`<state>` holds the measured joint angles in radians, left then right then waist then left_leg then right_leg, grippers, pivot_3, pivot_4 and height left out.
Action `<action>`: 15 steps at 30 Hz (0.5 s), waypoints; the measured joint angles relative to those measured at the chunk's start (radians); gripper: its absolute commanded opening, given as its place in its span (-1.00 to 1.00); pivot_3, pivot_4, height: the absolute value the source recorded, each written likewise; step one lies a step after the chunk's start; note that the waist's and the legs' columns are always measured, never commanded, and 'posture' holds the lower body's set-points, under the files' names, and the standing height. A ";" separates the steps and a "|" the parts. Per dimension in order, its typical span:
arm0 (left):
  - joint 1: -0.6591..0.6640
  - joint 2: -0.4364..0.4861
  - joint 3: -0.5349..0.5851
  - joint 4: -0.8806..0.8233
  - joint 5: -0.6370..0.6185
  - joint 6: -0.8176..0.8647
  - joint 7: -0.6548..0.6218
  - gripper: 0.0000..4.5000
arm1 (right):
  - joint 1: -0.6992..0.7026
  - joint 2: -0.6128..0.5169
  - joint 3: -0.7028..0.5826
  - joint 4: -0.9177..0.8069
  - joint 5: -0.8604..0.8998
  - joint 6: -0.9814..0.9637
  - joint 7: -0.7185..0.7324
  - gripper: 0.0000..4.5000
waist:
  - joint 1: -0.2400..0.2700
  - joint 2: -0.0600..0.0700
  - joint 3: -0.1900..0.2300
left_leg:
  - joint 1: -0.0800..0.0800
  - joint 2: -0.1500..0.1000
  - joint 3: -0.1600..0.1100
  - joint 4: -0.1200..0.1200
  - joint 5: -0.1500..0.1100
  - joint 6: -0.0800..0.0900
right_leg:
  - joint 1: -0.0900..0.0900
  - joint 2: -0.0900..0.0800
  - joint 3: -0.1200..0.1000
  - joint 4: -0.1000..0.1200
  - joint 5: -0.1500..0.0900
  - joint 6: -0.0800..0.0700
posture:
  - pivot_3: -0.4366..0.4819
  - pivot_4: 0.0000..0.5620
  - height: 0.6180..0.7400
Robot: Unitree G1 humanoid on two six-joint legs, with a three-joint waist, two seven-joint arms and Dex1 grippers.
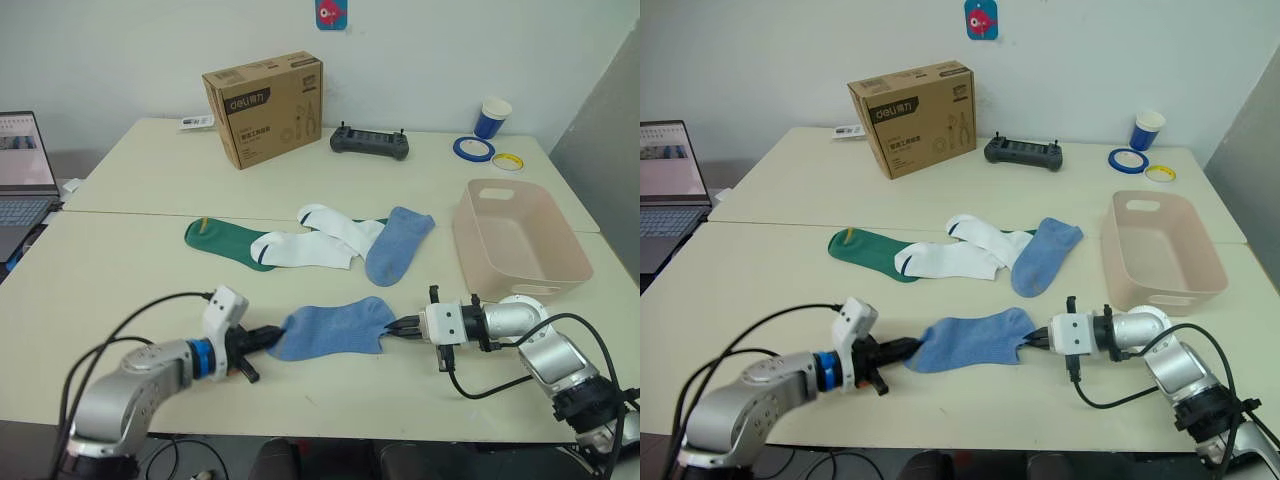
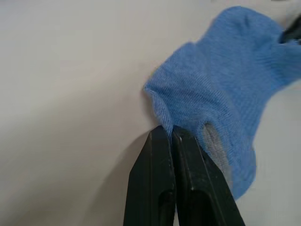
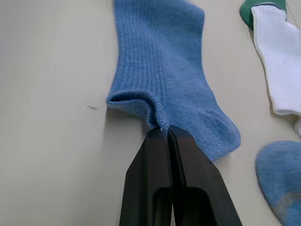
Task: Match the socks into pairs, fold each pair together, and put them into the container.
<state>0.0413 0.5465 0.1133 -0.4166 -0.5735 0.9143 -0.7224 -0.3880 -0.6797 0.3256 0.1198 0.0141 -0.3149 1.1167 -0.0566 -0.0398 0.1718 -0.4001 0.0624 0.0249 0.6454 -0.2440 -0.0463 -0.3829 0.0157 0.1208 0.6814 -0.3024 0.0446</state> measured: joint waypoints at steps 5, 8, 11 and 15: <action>0.088 -0.070 0.014 -0.100 -0.048 0.053 0.108 -0.99 | -0.038 0.023 0.013 0.102 -0.038 -0.103 -0.005 -1.00 | 0.000 0.000 0.000 | 0.003 0.000 -0.001 0.000 0.000 0.000 | 0.004 0.000 0.000 0.000 0.000 0.000 | -0.05 -0.47 1.00; 0.164 -0.112 0.031 -0.168 -0.065 0.056 0.169 -0.99 | -0.075 0.031 0.010 0.148 -0.040 -0.120 -0.001 -1.00 | -0.001 0.000 0.000 | 0.003 0.000 -0.001 0.001 0.000 0.000 | 0.004 0.000 0.002 0.000 0.000 0.000 | -0.05 -0.47 1.00; 0.206 -0.113 0.029 -0.202 -0.065 0.033 0.197 -1.00 | -0.092 0.053 0.010 0.169 -0.029 -0.118 0.004 -0.79 | -0.001 0.000 0.000 | 0.003 0.000 -0.001 0.000 0.000 0.000 | 0.004 0.000 0.000 0.000 0.000 -0.001 | -0.05 -0.47 1.00; 0.221 -0.123 0.030 -0.209 -0.068 -0.005 0.221 -0.55 | -0.093 0.059 0.008 0.170 -0.009 -0.102 0.021 -0.22 | 0.000 0.001 0.000 | 0.003 0.000 -0.001 0.000 0.000 0.000 | 0.004 0.001 0.000 0.000 0.000 -0.001 | -0.05 -0.47 1.00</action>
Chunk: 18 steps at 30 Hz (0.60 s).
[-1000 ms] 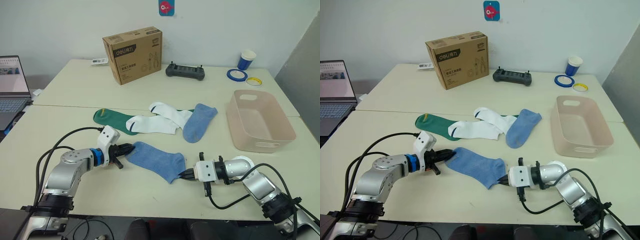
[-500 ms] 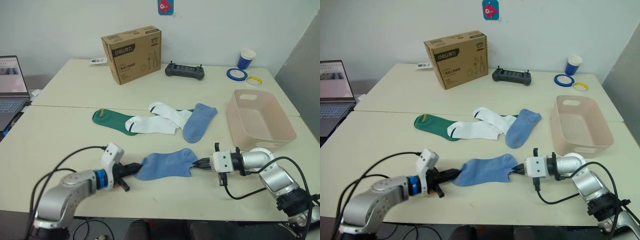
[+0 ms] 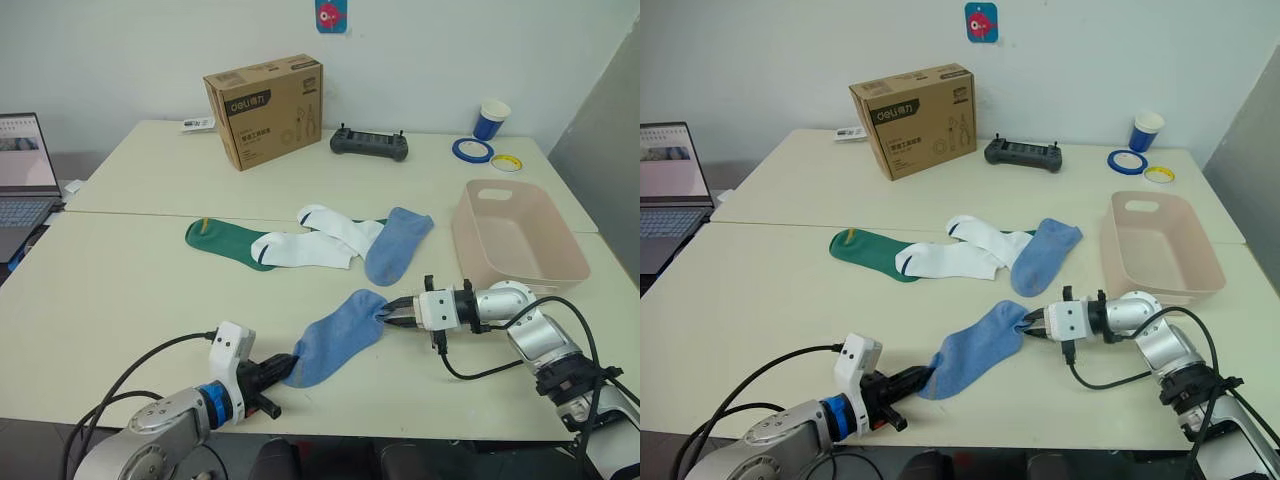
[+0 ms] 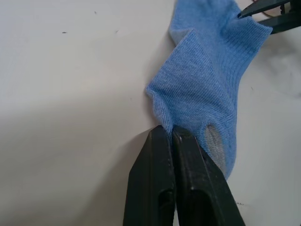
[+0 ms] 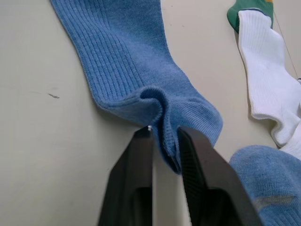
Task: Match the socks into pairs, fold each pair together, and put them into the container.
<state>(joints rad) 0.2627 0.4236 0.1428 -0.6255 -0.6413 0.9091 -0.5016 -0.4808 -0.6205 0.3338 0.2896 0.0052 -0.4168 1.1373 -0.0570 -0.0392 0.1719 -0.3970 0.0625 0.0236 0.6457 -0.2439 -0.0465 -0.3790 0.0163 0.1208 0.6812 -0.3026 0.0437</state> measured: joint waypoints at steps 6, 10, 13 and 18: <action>0.008 0.083 0.069 0.013 -0.026 -0.030 -0.048 0.31 | 0.090 -0.050 -0.084 -0.096 0.097 0.126 0.002 0.76 | 0.001 0.000 0.000 | -0.001 0.000 0.000 0.000 0.000 0.000 | 0.000 0.000 0.000 0.000 0.000 -0.001 | -0.05 -0.47 1.00; -0.017 0.238 0.098 0.092 -0.040 -0.068 -0.206 0.60 | 0.222 -0.092 -0.169 -0.284 0.225 0.358 -0.020 0.91 | 0.004 0.001 0.001 | -0.001 0.000 -0.002 -0.001 0.000 0.000 | -0.001 0.000 -0.003 0.000 -0.002 -0.003 | -0.05 -0.47 1.00; -0.129 0.358 0.078 0.220 0.000 -0.143 -0.344 0.60 | 0.361 -0.091 -0.242 -0.459 0.366 0.611 -0.107 0.91 | 0.013 0.002 0.001 | -0.001 0.000 -0.005 -0.001 0.000 0.000 | -0.005 0.000 -0.004 0.000 -0.005 -0.007 | -0.05 -0.47 1.00; -0.364 0.356 -0.096 0.398 0.099 -0.260 -0.460 0.60 | 0.461 -0.023 -0.300 -0.664 0.528 0.996 -0.330 0.91 | 0.014 0.002 0.001 | -0.003 0.000 0.000 0.000 0.000 0.000 | -0.003 0.000 -0.001 0.000 -0.003 -0.002 | -0.05 -0.47 1.00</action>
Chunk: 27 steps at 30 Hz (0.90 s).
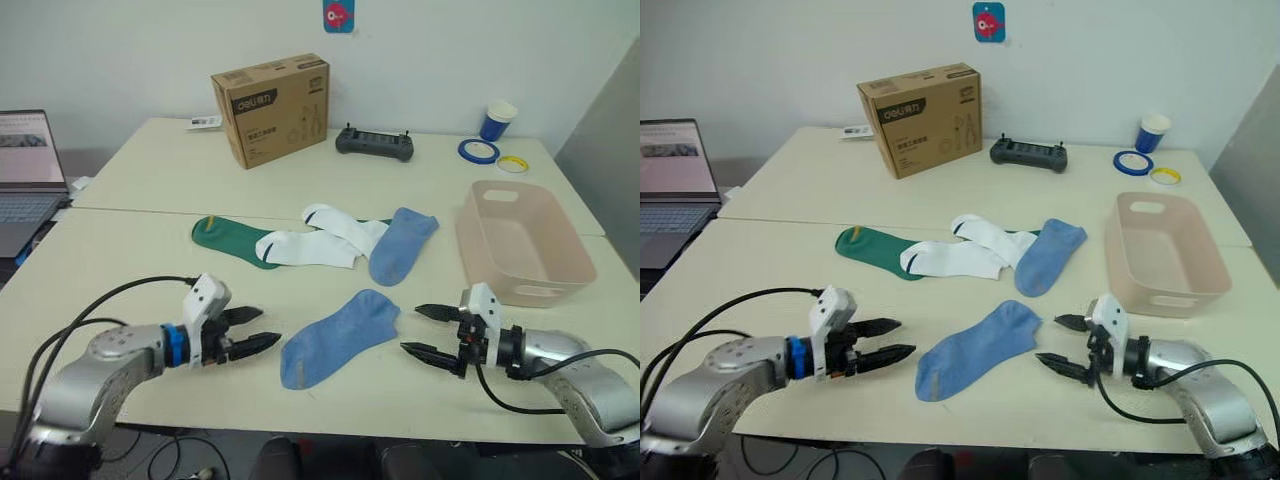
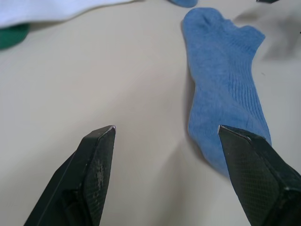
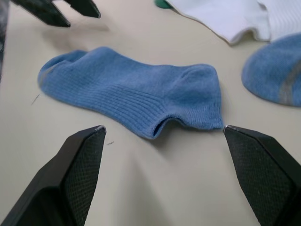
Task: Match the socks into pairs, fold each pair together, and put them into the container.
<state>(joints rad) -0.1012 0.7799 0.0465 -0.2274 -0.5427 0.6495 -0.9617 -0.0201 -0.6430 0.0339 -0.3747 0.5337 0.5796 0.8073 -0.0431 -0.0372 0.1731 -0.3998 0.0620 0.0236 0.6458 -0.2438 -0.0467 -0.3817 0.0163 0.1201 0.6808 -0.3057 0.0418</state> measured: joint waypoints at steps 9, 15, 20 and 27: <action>-0.126 -0.028 -0.174 0.114 0.061 -0.031 -0.136 0.60 | -0.033 0.109 -0.040 -0.117 0.213 0.405 -0.257 0.91 | -0.014 0.000 0.000 | -0.003 0.001 0.000 -0.002 0.000 0.000 | -0.004 0.002 0.001 0.000 0.002 0.003 | -0.05 -0.47 1.00; -0.141 -0.071 -0.203 0.116 0.076 -0.027 -0.140 0.12 | -0.053 0.157 -0.036 -0.116 0.217 0.458 -0.325 0.39 | -0.013 0.000 0.000 | -0.004 0.000 0.001 -0.001 0.000 0.000 | -0.005 0.001 0.001 0.000 0.002 0.004 | -0.05 -0.47 1.00; -0.140 -0.078 -0.210 0.116 0.086 -0.024 -0.140 -0.61 | -0.071 0.165 -0.033 -0.102 0.213 0.464 -0.337 -0.42 | -0.014 0.000 0.000 | -0.004 0.001 0.000 -0.002 0.000 0.000 | -0.005 0.002 0.001 0.000 0.002 0.004 | -0.05 -0.47 1.00; -0.080 -0.071 -0.195 0.065 0.069 0.011 -0.129 -1.00 | -0.115 0.165 -0.017 -0.043 0.188 0.446 -0.322 -0.99 | -0.017 0.000 0.000 | -0.005 0.001 0.000 -0.002 0.000 0.000 | -0.006 0.002 0.001 0.000 0.002 0.004 | -0.05 -0.47 1.00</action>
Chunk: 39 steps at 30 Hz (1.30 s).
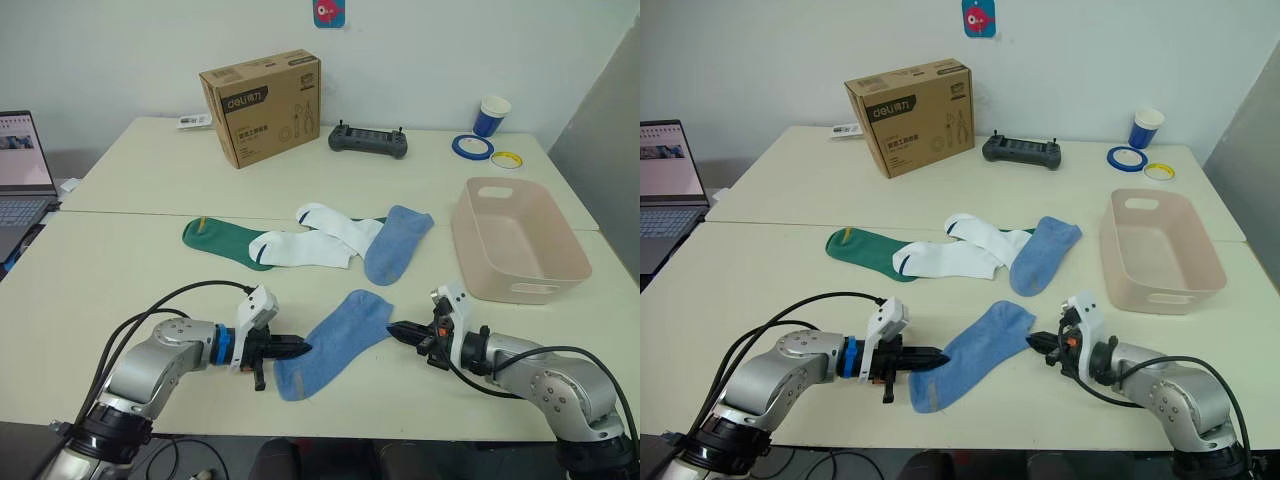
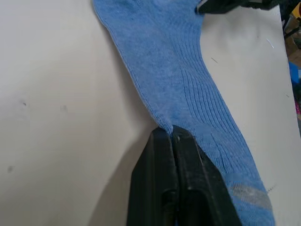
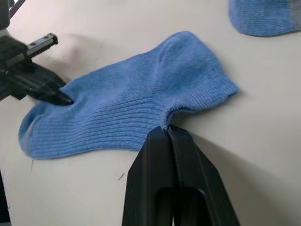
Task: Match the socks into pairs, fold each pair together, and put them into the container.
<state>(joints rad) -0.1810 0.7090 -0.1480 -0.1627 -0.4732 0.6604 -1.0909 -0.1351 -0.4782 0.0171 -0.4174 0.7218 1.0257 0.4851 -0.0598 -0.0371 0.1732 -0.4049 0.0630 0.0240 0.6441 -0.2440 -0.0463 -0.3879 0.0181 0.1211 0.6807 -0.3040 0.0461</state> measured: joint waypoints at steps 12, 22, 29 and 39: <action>0.107 -0.146 0.051 -0.164 -0.121 0.210 0.210 -1.00 | -0.305 0.028 0.141 0.279 -0.089 -0.078 0.183 -0.99 | 0.000 0.000 0.000 | 0.000 -0.001 0.000 0.001 0.000 0.000 | 0.000 0.000 0.000 0.000 0.002 0.000 | -0.05 -0.47 1.00; 0.148 -0.284 0.028 -0.214 -0.171 0.252 0.346 -1.00 | -0.434 0.086 0.212 0.463 -0.176 -0.171 0.330 -0.99 | 0.003 0.000 0.000 | -0.001 -0.001 -0.003 0.001 0.000 0.000 | 0.000 0.000 -0.002 0.001 0.002 -0.001 | -0.05 -0.47 1.00; 0.123 -0.308 -0.007 -0.204 -0.170 0.229 0.358 -1.00 | -0.433 0.102 0.205 0.485 -0.204 -0.186 0.345 -0.99 | 0.003 0.000 0.000 | -0.001 -0.001 -0.003 0.001 0.000 0.000 | 0.001 0.000 -0.002 0.001 0.002 0.000 | -0.05 -0.47 1.00; 0.103 -0.237 0.017 -0.230 -0.223 0.294 0.349 0.00 | -0.370 0.076 0.154 0.449 -0.237 -0.195 0.320 0.08 | 0.002 0.000 0.000 | -0.002 -0.001 -0.004 0.001 0.000 0.000 | 0.000 0.000 -0.002 0.001 0.002 0.000 | -0.05 -0.47 1.00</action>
<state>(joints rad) -0.0783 0.4722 -0.1306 -0.3923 -0.6964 0.9541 -0.7423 -0.5054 -0.4026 0.1708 0.0314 0.4846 0.8306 0.8050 -0.0575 -0.0369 0.1733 -0.4066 0.0620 0.0200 0.6450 -0.2439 -0.0464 -0.3876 0.0181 0.1187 0.6812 -0.3017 0.0457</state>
